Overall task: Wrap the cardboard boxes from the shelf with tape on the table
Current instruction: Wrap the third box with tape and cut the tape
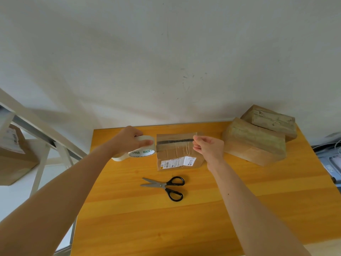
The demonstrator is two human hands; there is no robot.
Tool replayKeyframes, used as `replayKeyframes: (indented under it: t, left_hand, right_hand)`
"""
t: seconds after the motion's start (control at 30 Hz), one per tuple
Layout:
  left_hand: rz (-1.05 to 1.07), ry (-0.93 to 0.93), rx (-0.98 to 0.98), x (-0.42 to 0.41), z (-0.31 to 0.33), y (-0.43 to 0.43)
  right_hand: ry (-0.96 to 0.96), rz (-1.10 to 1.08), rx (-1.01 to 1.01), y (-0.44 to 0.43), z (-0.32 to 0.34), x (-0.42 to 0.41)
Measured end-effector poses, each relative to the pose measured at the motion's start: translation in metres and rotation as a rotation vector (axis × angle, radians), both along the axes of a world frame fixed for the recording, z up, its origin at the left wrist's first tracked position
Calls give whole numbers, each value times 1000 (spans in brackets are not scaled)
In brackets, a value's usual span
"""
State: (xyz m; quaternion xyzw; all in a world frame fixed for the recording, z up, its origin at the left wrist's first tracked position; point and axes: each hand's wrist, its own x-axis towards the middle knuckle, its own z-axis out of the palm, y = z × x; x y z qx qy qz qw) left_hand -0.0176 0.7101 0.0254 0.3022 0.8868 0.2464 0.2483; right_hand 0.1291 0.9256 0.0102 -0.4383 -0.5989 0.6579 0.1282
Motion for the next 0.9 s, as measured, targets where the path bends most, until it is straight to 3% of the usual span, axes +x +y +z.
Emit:
replayKeyframes:
  t: [0.2, 0.47, 0.9]
  left_hand:
    - [10, 29, -64, -2, -3, 3]
    - [5, 3, -84, -13, 4, 12]
    - [17, 82, -188, -10, -2, 16]
  right_hand:
    - [-88, 119, 263, 0, -9, -8]
    - [-118, 197, 398, 7, -10, -17]
    - [-51, 122, 196, -2, -12, -24]
